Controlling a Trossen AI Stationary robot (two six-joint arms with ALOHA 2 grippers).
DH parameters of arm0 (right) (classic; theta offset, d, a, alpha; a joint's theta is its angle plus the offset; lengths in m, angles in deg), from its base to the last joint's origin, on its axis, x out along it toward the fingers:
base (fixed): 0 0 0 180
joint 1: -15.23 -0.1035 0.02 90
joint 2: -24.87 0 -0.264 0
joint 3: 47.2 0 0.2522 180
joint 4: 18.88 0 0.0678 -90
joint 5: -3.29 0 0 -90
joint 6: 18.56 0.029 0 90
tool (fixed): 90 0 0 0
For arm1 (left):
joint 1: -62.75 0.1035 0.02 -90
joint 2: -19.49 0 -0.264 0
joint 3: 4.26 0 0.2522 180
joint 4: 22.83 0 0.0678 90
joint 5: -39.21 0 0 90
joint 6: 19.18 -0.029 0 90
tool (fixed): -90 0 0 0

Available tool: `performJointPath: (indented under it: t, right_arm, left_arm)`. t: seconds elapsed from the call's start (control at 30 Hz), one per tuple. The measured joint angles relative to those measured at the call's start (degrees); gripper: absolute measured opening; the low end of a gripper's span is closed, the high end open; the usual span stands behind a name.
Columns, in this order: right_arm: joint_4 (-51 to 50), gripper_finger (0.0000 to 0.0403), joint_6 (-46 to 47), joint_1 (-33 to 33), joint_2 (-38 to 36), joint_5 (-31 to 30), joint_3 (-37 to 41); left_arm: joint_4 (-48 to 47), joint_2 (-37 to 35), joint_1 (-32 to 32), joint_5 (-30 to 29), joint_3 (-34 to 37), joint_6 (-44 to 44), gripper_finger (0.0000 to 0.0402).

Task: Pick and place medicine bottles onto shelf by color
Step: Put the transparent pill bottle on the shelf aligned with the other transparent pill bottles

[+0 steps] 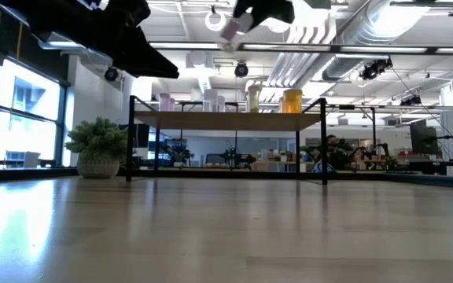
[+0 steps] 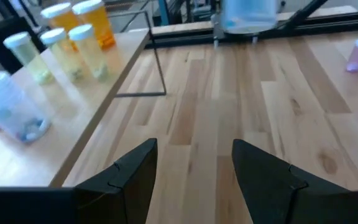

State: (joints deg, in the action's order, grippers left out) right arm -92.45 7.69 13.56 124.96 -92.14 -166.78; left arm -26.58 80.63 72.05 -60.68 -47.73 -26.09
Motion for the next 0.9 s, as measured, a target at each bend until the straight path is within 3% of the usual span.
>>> performJointPath:
  t: [0.5,0.63,0.9]
  right_arm:
    - [10.7,0.0124,-5.8,10.1,1.5,9.8,-0.1]
    - [9.7,0.0124,-8.2,10.8,3.5,10.1,-0.1]
    - [8.3,0.0124,-13.4,10.0,6.5,11.5,0.0]
  left_arm:
    - [10.0,-0.2,2.0,-0.4,0.0,-3.7,0.0197]
    - [11.3,-0.2,1.9,3.7,0.0,-1.9,0.0197]
    - [13.0,1.6,1.9,5.8,0.0,5.8,0.0197]
